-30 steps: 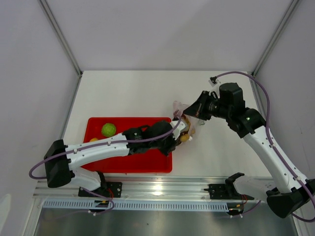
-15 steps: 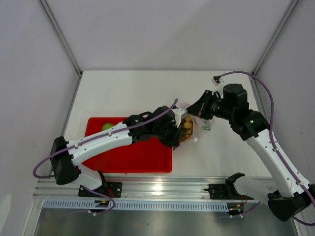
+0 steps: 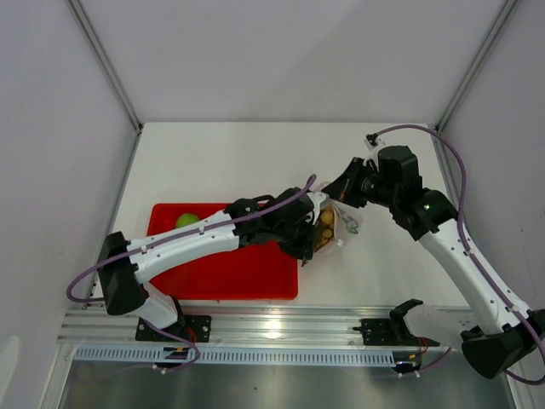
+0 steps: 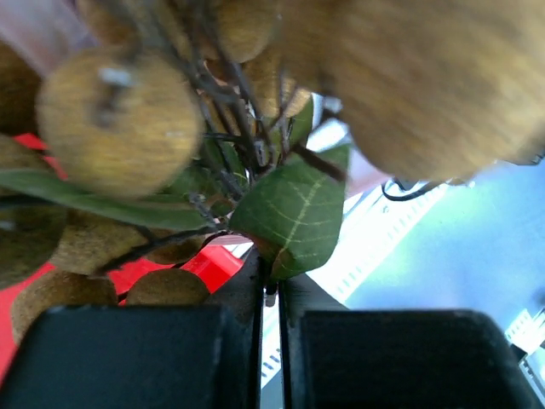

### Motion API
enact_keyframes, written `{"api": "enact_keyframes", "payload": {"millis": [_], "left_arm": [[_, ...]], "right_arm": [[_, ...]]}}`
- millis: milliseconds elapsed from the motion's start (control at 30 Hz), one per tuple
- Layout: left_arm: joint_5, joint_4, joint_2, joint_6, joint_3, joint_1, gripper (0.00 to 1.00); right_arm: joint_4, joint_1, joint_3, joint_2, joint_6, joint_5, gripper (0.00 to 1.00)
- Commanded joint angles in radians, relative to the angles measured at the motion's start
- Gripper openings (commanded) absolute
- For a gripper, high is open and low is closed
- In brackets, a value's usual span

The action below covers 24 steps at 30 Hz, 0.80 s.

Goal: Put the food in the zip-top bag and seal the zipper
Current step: Place the fake fruit in the zipper food storage bag.

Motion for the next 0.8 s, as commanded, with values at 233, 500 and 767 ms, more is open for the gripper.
{"api": "enact_keyframes", "payload": {"millis": [233, 500, 767], "left_arm": [[-0.044, 0.037, -0.056, 0.011, 0.051, -0.055, 0.57], [-0.338, 0.130, -0.375, 0.003, -0.131, -0.054, 0.94], [-0.481, 0.098, -0.550, -0.047, -0.263, -0.031, 0.87]], "right_arm": [[0.094, 0.014, 0.029, 0.043, 0.030, -0.002, 0.00], [0.046, -0.004, 0.037, 0.010, -0.001, -0.033, 0.00], [0.025, -0.021, 0.037, -0.053, -0.002, -0.063, 0.00]]}}
